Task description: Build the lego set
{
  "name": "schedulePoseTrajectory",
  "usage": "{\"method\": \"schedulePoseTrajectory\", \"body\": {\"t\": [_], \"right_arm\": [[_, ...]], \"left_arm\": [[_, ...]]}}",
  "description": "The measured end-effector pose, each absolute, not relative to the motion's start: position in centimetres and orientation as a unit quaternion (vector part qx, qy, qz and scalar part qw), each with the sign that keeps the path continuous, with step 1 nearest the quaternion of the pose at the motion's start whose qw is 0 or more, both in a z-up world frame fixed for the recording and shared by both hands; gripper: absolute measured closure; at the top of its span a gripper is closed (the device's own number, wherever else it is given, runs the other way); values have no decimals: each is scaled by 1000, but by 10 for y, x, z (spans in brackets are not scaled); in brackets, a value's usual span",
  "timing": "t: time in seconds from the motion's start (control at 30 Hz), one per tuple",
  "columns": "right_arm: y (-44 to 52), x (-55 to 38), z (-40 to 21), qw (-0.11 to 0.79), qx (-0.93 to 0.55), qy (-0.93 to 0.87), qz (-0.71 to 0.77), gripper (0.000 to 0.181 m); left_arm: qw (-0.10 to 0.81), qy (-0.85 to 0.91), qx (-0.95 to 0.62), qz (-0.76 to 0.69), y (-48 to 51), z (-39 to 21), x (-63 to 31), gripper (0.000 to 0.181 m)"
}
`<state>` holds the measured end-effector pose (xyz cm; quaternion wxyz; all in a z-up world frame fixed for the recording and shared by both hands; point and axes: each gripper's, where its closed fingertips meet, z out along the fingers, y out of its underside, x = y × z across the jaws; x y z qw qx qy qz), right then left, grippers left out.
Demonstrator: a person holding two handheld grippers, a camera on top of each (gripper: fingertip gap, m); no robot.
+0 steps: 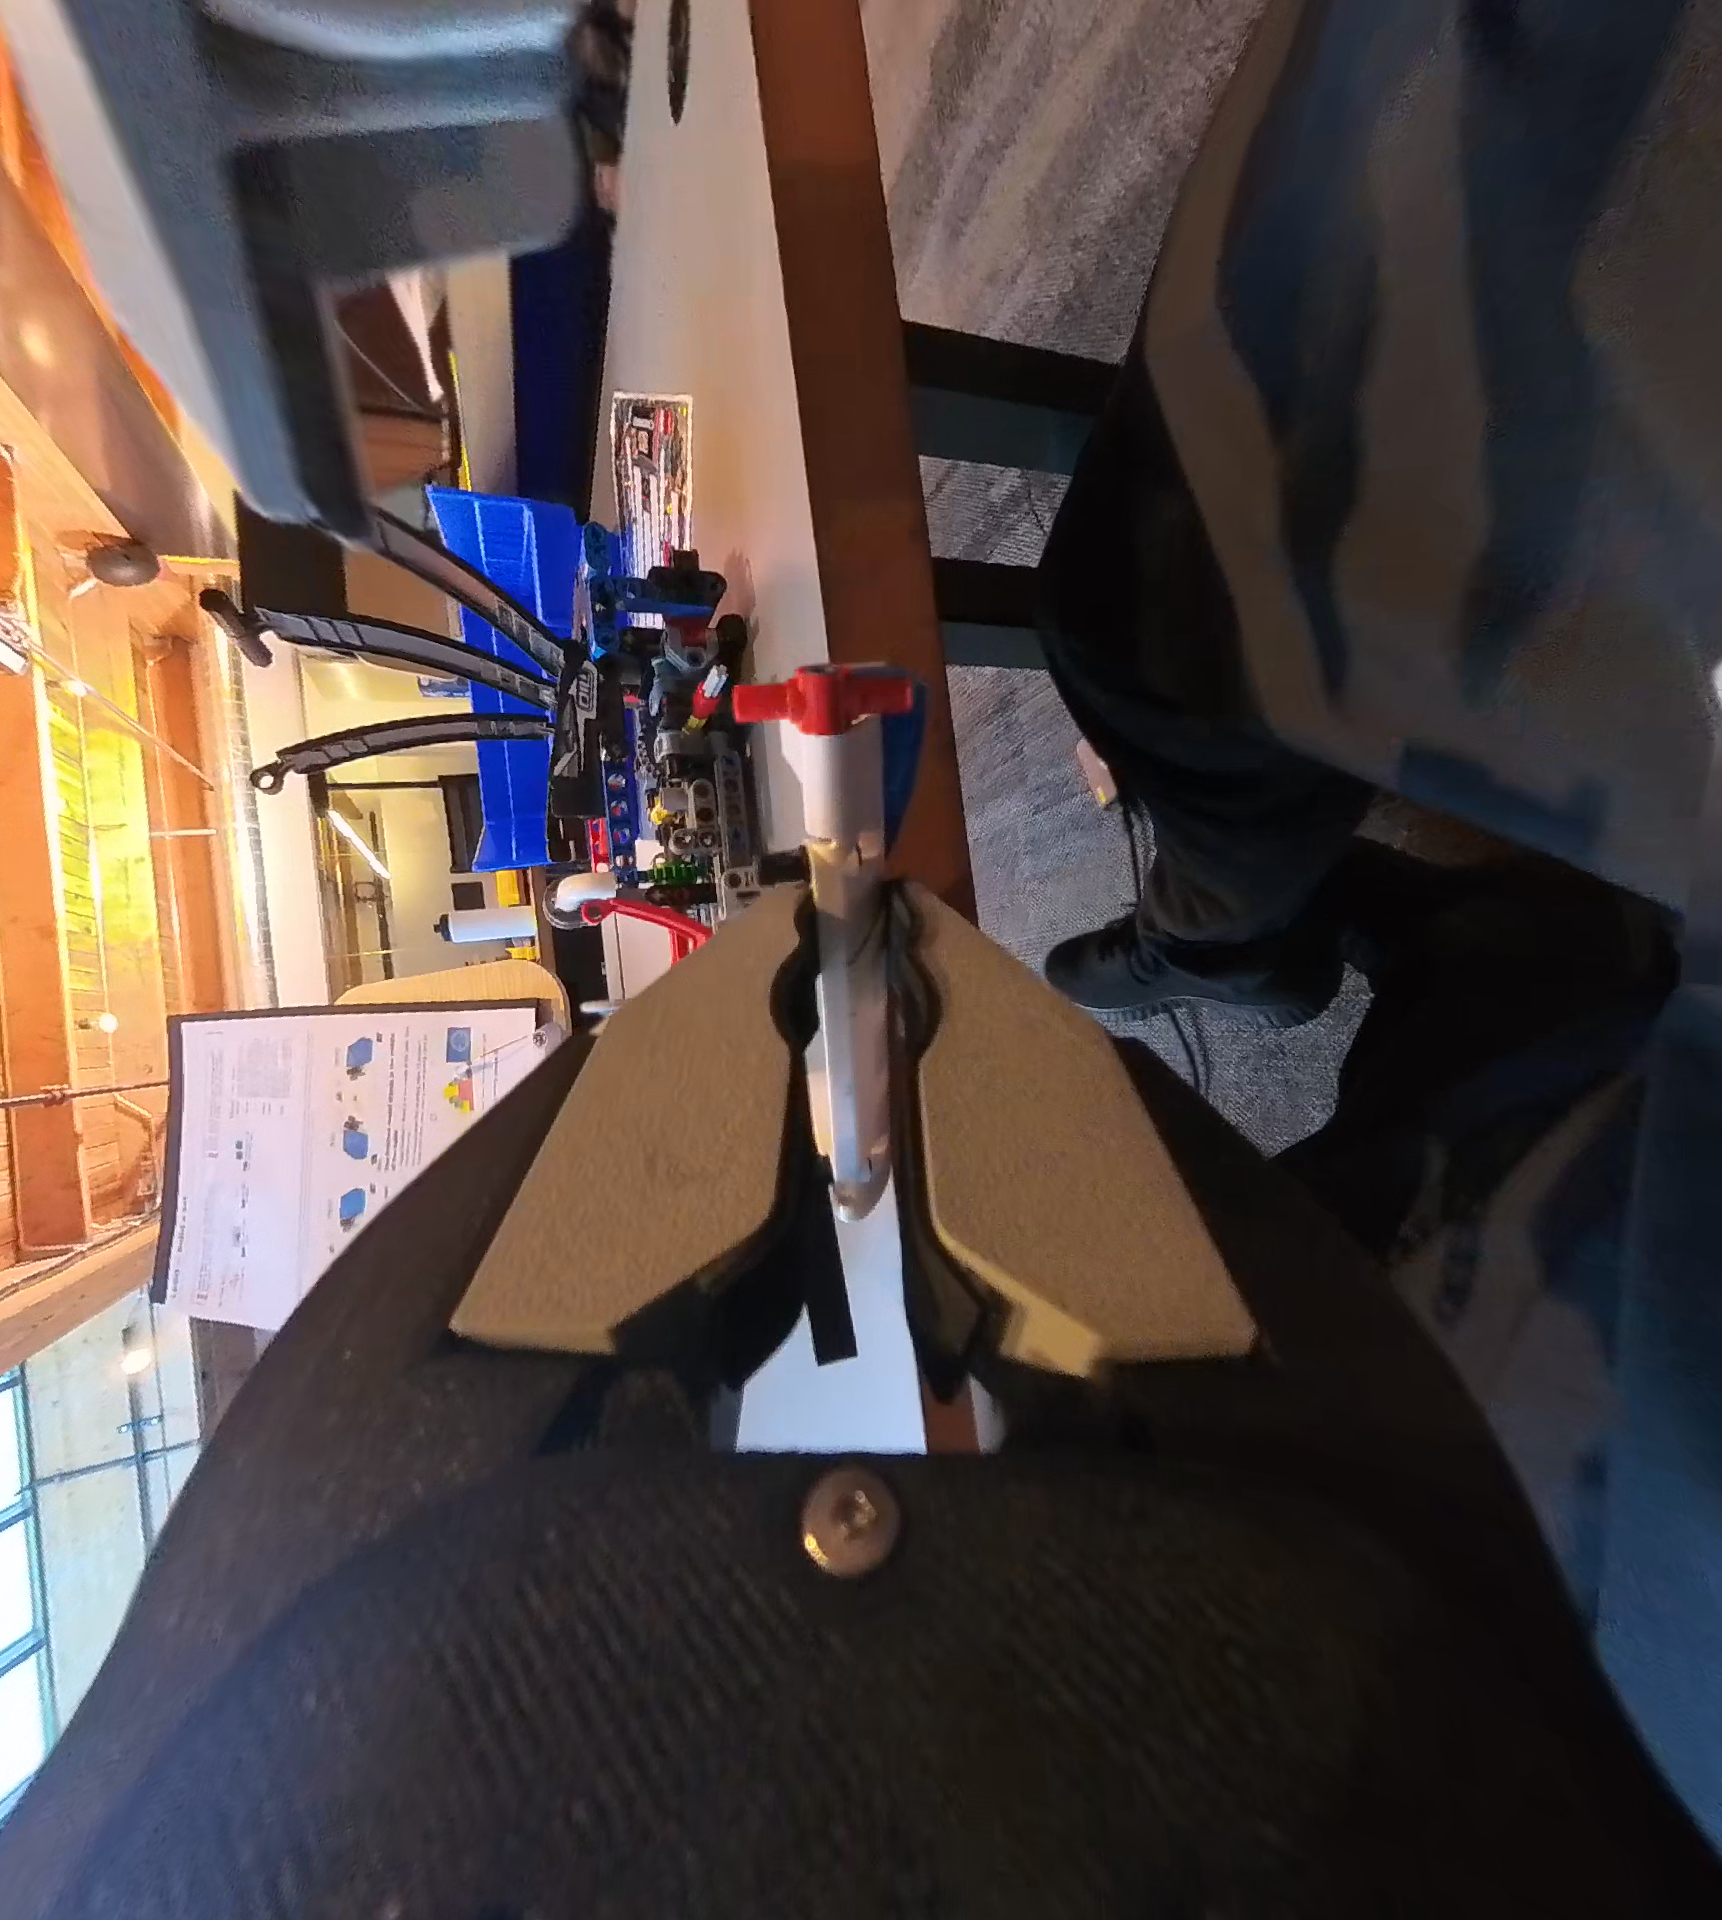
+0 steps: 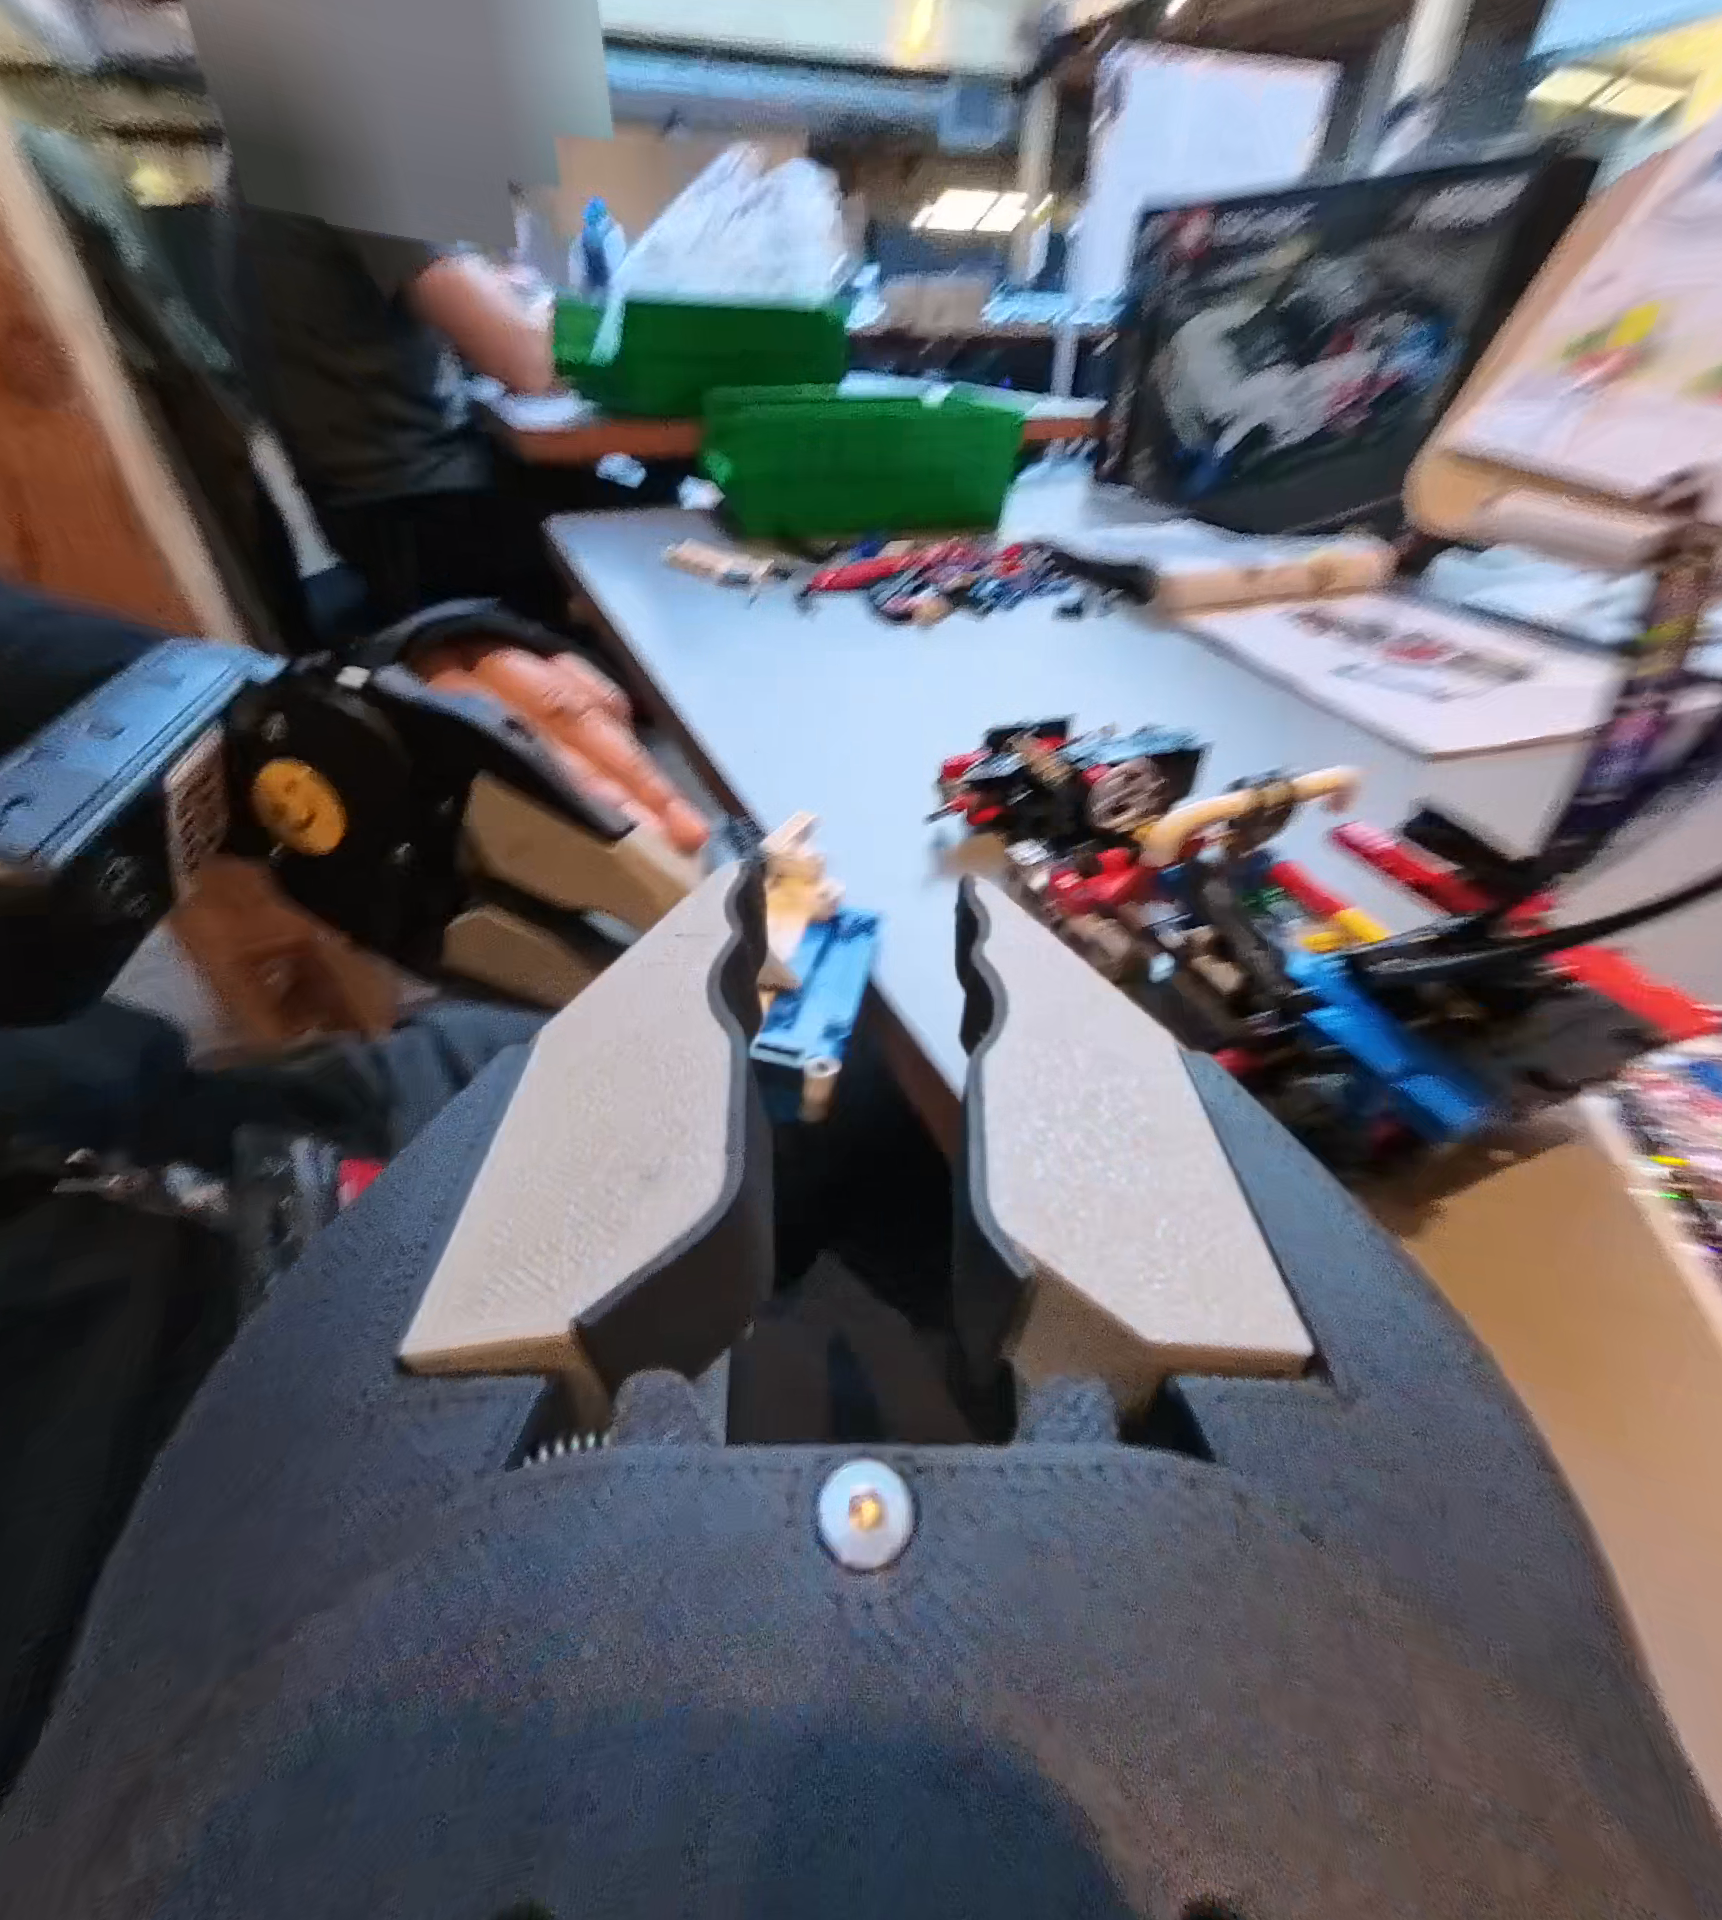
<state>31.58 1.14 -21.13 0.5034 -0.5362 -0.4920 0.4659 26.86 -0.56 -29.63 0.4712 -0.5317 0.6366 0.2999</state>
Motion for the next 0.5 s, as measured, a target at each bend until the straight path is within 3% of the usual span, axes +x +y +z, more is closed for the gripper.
{"method": "schedulePoseTrajectory", "body": {"t": [0.5], "right_arm": [[98,350,-193,570,-559,-397,454,147]], "left_arm": [[464,598,-569,322,-8,-291,237,173]]}}
